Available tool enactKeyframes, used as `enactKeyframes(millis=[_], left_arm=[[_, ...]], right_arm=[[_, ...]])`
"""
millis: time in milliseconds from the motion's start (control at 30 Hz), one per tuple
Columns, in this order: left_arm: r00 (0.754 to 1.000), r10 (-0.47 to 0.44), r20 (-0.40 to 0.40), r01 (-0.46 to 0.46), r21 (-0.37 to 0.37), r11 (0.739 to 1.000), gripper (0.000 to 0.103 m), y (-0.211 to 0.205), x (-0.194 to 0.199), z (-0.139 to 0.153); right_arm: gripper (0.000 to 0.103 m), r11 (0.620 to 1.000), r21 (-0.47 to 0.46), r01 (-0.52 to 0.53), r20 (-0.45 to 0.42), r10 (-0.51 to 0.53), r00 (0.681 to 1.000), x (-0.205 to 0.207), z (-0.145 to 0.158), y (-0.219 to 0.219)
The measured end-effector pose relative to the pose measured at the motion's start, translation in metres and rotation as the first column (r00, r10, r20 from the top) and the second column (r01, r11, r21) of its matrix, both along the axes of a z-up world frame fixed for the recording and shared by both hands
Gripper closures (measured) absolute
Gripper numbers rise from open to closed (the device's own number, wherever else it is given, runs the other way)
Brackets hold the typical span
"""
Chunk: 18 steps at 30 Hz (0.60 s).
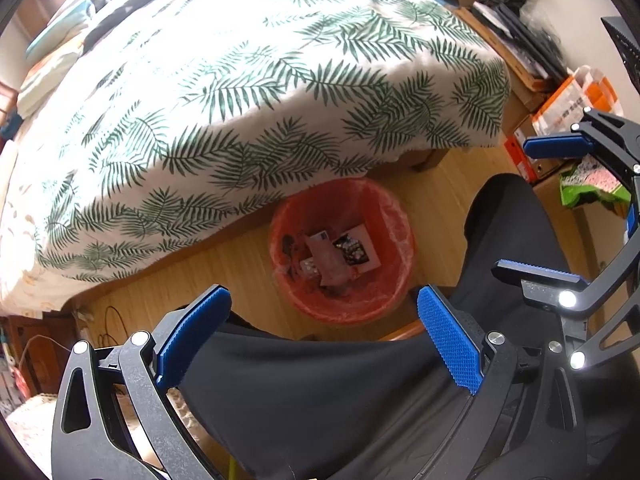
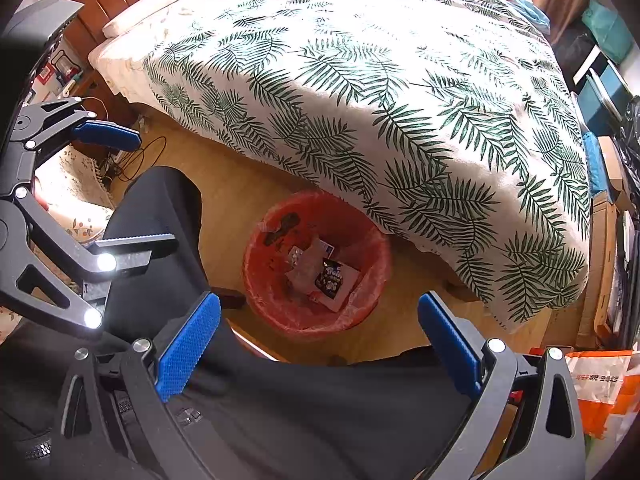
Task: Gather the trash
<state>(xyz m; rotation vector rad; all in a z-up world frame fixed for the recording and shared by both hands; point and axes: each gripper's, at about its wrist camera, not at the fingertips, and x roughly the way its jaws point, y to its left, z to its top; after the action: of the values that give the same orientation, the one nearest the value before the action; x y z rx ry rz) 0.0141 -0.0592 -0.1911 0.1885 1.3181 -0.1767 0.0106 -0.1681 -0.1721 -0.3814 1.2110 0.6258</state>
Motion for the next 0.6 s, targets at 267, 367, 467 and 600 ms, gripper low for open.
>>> enactKeyframes(millis=[267,367,467,600], left_arm=[[0.998,0.054,-0.019,-0.055,-0.069,0.996,0.006,0.012,0.002,-0.001],[0.998,0.066,-0.019,-0.068,-0.072,0.995,0.006,0.015,0.003,-0.002],[0.997,0.072,-0.019,-0.073,-0.078,0.994,0.006,0.016,0.003,-0.002],[0.998,0.065,-0.01,-0.066,-0.075,0.995,0.006,0.014,0.003,0.0]], right_arm=[[0.005,1.0,0.0,0.002,0.001,-0.002,1.0,0.0,-0.001,-0.001],[0.005,1.0,0.001,0.0,0.0,0.0,1.0,-0.001,-0.001,-0.001],[0.005,1.0,0.0,-0.001,-0.001,0.001,1.0,-0.001,-0.001,-0.001],[0.005,1.0,-0.002,0.0,-0.005,0.0,1.0,-0.001,-0.002,0.0]])
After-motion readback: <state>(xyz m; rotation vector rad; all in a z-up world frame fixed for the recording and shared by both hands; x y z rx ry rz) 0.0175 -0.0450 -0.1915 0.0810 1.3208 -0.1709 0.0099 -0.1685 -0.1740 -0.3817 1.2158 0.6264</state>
